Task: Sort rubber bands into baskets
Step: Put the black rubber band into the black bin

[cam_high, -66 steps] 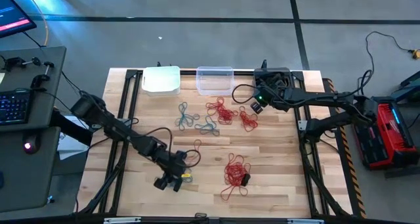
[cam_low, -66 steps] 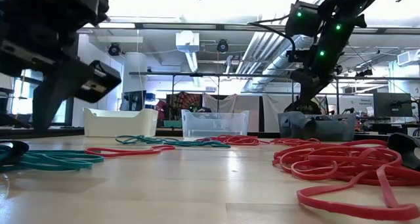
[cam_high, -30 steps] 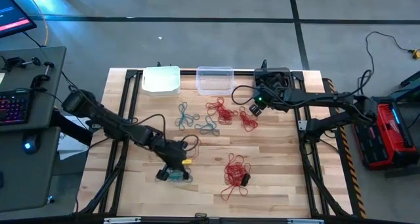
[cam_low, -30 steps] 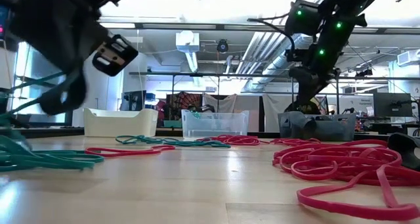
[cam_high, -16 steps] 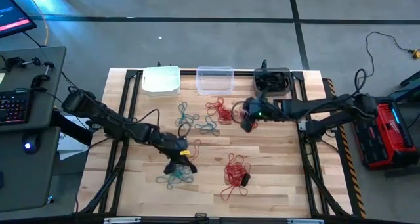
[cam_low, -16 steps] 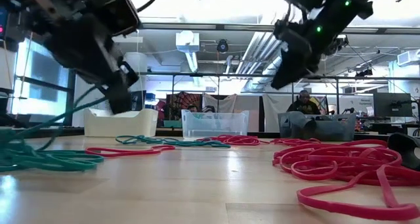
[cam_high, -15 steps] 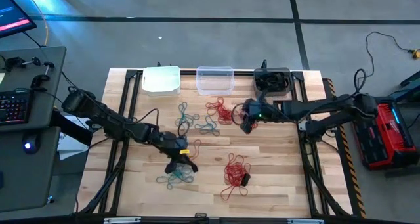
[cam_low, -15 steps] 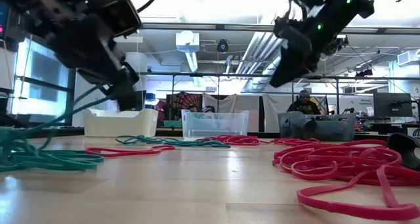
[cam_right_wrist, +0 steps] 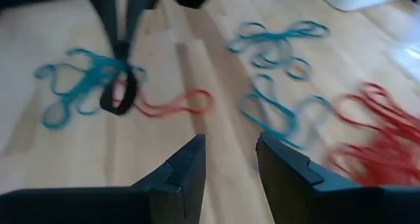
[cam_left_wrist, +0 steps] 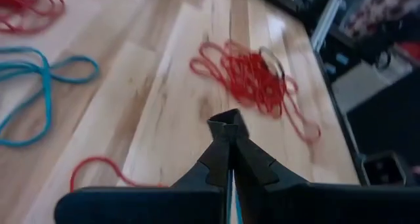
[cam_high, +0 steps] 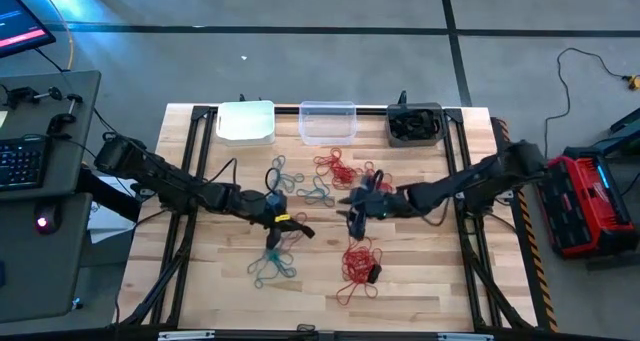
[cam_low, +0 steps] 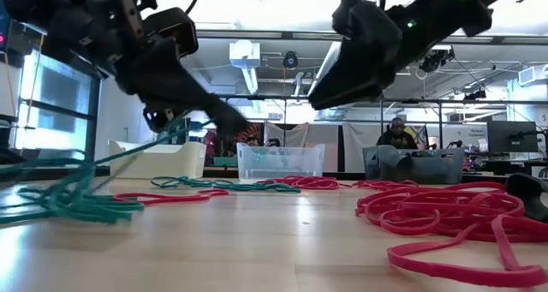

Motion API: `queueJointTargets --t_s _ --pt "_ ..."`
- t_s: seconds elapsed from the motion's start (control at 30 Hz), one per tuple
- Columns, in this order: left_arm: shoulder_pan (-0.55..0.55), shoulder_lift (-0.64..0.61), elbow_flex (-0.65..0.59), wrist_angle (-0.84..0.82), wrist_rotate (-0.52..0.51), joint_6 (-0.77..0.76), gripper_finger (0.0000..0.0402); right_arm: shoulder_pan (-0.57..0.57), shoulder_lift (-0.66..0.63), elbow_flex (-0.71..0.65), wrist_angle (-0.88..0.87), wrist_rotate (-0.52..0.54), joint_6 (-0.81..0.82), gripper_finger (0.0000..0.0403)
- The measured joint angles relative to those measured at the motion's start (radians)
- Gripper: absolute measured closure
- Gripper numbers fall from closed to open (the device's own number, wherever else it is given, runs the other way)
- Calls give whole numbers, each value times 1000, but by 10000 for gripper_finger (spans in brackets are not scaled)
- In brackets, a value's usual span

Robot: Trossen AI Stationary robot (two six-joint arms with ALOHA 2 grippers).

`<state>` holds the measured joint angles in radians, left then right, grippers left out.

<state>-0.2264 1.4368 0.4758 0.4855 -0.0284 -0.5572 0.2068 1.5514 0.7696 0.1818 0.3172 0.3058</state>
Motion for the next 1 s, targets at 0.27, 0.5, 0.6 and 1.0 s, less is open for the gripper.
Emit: queueJointTargets --t_s 0.27,0.5,0.6,1.0 --pt "2 0 1 29 -103 -47 401 18 170 0 306 -55 8 277" --pt "2 0 1 45 -151 -27 401 15 205 0 407 -152 34 277" --pt "2 0 1 52 -161 -2 401 8 204 0 420 -154 36 277" --pt "-22 0 2 120 -159 102 401 -11 205 1 475 -312 53 277"
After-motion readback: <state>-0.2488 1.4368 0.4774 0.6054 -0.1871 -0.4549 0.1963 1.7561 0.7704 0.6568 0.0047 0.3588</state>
